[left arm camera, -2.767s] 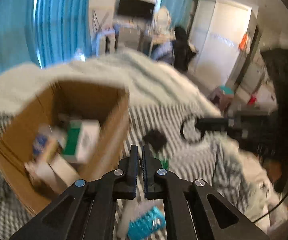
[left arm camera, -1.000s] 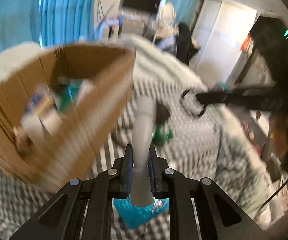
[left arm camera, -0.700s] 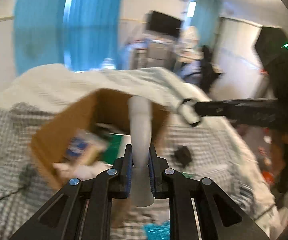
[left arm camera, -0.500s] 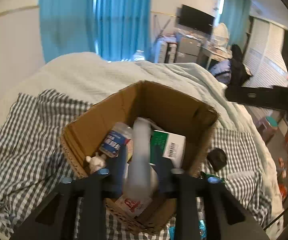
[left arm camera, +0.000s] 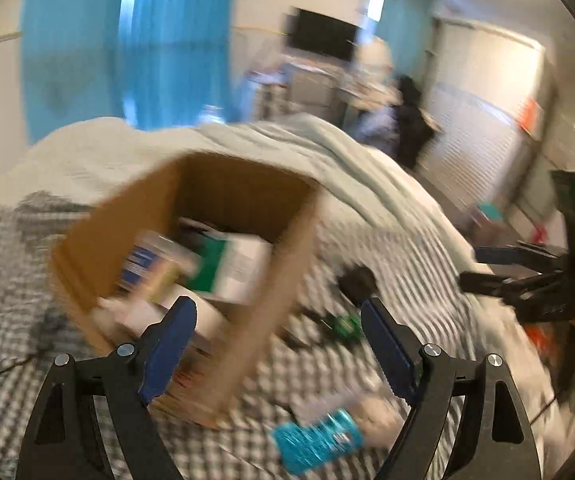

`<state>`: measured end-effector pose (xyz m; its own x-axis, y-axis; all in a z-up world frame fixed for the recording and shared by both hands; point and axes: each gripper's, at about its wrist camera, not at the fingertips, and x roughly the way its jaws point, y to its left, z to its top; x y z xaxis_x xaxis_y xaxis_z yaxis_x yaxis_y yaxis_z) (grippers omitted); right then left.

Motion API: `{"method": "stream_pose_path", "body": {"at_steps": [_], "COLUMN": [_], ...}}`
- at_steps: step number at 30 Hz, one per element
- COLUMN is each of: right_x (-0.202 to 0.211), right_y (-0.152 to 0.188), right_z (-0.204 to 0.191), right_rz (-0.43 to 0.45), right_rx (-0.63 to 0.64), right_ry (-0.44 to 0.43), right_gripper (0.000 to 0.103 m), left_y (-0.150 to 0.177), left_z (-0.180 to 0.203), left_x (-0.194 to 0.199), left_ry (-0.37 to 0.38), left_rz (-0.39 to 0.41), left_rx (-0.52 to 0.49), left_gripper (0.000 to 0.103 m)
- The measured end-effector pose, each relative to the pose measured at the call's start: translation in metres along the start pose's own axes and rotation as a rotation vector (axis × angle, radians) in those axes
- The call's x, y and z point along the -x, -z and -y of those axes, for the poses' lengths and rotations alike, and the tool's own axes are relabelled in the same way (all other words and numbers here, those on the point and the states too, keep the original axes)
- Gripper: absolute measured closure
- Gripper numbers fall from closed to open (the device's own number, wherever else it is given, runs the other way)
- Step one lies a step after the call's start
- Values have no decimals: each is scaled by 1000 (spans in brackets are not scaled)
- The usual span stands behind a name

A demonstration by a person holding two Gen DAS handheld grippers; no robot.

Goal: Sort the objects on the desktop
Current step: 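Drop the white tube and hair tie into the cardboard box with both grippers, then grasp the blue blister pack with the left gripper while the right gripper grasps the tissue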

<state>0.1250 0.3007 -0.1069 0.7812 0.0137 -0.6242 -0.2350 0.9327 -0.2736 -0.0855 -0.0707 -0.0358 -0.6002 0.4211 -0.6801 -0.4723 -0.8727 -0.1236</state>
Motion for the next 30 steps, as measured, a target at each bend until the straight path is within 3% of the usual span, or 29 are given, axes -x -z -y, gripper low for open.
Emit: {"method": "stream_pose_path", "body": {"at_steps": [6, 11, 17, 19, 20, 21, 23, 30], "right_x": [-46, -78, -119, -131, -135, -136, -131, -91], "right_y": [71, 101, 120, 125, 126, 127, 127, 126], "right_z": [-5, -13, -18, -19, -20, -20, -21, 1], "right_rz": [-193, -271, -360, -394, -408, -420, -415, -344], "right_rx": [-19, 11, -39, -67, -75, -78, -68, -87], "right_ry": [-92, -123, -172, -197, -206, -224, -242, -192], "right_gripper": [24, 24, 25, 32, 46, 66, 86, 91], "left_y": [67, 117, 148, 152, 153, 155, 156, 150], "left_z": [39, 39, 39, 40, 41, 40, 38, 35], "left_x": [-43, -79, -93, -93, -93, -95, -97, -112], "left_ry": [89, 38, 32, 20, 10, 7, 18, 108], "left_rz": [-191, -308, -355, -351, -349, -350, -353, -342], "left_rx": [-116, -122, -127, -153, -168, -175, -181, -246], "left_gripper": [16, 16, 16, 16, 16, 16, 16, 15]}}
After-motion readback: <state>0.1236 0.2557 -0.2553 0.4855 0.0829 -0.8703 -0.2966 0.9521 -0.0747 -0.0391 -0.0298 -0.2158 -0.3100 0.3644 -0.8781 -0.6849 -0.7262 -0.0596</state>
